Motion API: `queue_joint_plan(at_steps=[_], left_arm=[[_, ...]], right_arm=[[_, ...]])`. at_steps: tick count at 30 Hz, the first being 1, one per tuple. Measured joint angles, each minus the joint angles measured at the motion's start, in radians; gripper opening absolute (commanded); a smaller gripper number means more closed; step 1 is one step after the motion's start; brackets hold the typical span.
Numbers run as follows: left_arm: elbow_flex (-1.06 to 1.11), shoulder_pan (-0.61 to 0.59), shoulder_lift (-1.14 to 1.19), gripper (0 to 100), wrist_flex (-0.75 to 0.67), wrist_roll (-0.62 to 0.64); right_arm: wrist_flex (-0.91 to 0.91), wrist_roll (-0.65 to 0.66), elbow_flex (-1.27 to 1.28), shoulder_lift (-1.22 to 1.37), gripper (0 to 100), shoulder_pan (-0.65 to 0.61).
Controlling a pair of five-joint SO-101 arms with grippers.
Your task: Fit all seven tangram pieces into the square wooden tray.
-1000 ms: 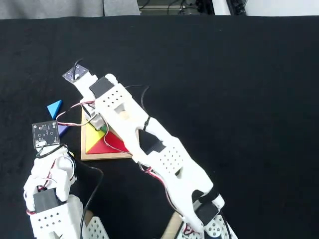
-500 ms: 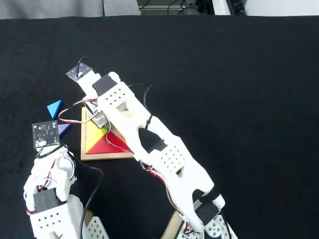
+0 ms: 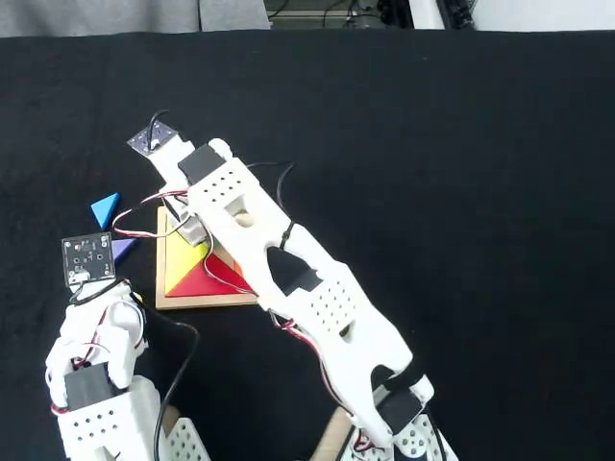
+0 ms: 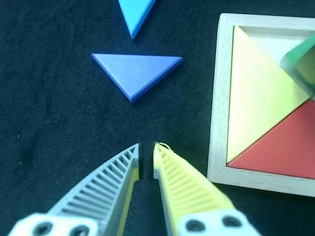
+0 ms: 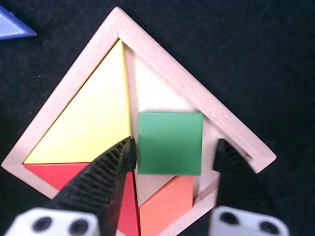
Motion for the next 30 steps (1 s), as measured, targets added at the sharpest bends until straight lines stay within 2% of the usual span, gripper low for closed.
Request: queue_joint_plan(at_steps=[5, 10, 13, 18, 23, 30], left_arm=[[0.000, 0.000, 0.000, 7, 0.000, 0.000], [0.000, 0.000, 0.000, 7, 0.000, 0.000], [0.000, 0.000, 0.000, 7, 0.000, 0.000], [0.000, 0.000, 0.000, 7, 0.000, 0.000], [0.000, 0.000, 0.000, 7, 0.000, 0.000], [0.000, 0.000, 0.000, 7, 0.000, 0.000]], right_arm=[[0.000, 0.000, 0.000, 0.000, 25.7, 0.000], [0.029, 0.009, -0.040, 0.000, 0.8, 0.002], [0.068, 0.012, -0.101, 0.000, 4.2, 0.049], [0.118, 0.015, -0.149, 0.000, 1.1, 0.146], [0.120, 0.018, -0.163, 0.074, 1.2, 0.153], [0.126, 0.018, -0.187, 0.098, 1.1, 0.101]])
